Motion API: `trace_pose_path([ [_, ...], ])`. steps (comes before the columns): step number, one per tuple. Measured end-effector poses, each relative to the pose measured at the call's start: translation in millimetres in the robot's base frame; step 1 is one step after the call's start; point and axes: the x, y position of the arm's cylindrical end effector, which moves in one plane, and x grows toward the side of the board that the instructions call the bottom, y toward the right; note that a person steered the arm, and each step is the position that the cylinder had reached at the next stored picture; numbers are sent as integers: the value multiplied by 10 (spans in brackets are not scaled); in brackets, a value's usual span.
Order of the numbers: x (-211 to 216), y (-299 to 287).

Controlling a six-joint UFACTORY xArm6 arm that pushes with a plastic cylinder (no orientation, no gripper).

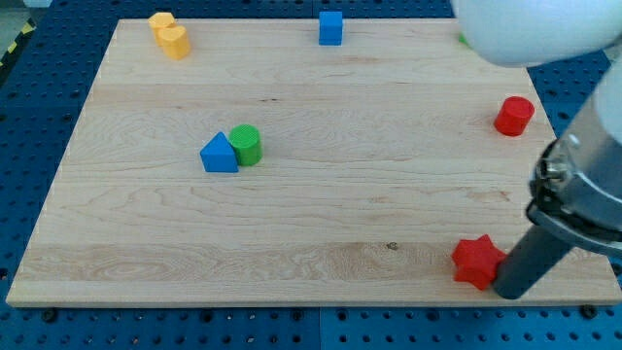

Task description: Move red star to left bit

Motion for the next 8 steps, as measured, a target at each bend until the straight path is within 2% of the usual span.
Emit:
trace_pose_path([
  [3,-592,-282],
  [5,-594,-563],
  [8,-705,-1408],
])
